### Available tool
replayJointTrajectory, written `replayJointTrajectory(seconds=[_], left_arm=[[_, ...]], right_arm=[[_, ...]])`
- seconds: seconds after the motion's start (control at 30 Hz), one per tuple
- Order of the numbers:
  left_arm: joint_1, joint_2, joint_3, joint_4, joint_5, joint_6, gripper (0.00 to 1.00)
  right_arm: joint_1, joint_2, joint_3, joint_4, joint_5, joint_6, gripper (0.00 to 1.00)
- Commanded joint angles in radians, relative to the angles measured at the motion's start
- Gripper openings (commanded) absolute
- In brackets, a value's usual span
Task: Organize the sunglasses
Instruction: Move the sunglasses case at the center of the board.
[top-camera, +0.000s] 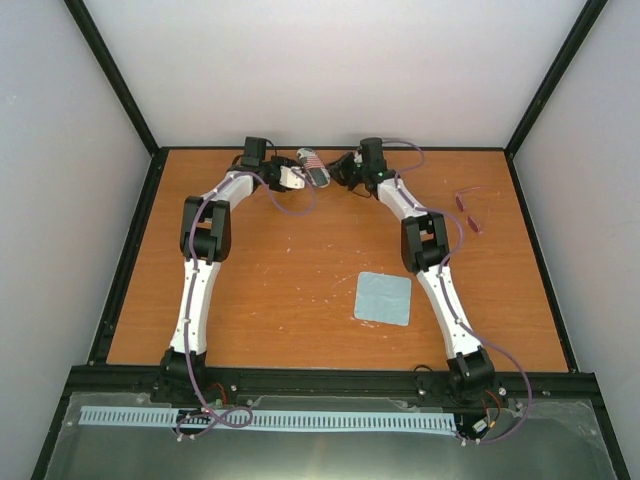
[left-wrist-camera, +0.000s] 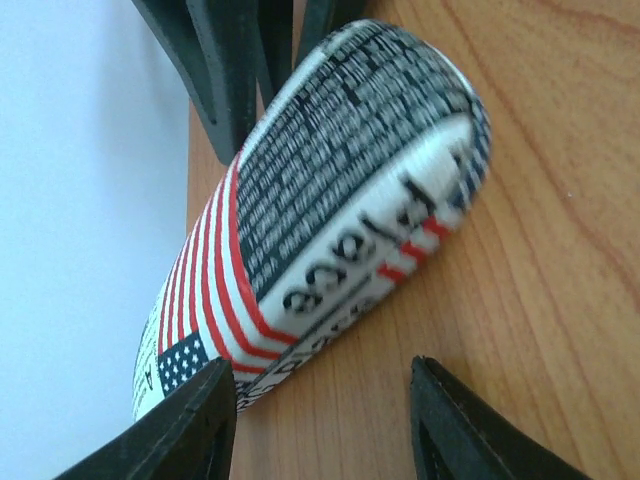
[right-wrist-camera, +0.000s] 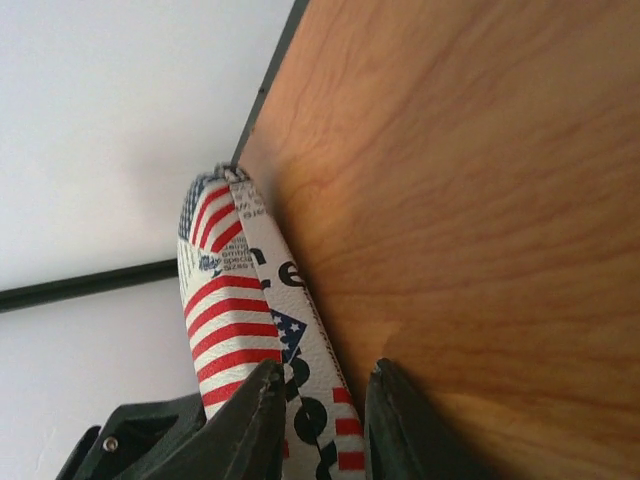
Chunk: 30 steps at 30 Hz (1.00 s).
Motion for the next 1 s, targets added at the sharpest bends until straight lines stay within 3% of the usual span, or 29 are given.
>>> replayJointTrajectory(seconds=[0.0,0.3,0.5,0.73,0.97], left_arm=[[-0.008,-0.011,0.004,0.032,0.049,0.011,0.49],[-0.032,-0.038,0.035,-0.071,0.148,-0.041,0.48],[-0.06,-0.079,0.012,-0.153,0.148,-0.061,0.46],[-0.098,-0.149,-0.033,-0.273,0.165,-0.06,0.44],[-0.131,-0.229,-0.114,-0.422,0.136,-0.01,0.41]], right_arm=[[0.021,0.025,0.028,-0.012,-0.086,0.003,0.22],[0.052,-0.004,0.018,-0.074,-0.171,-0.056,0.21],[0.066,-0.079,-0.075,-0.145,-0.222,-0.152,0.18],[0.073,-0.196,-0.156,-0.375,-0.289,-0.384,0.15],[0.08,-0.308,-0.231,-0.709,-0.33,-0.684,0.12]])
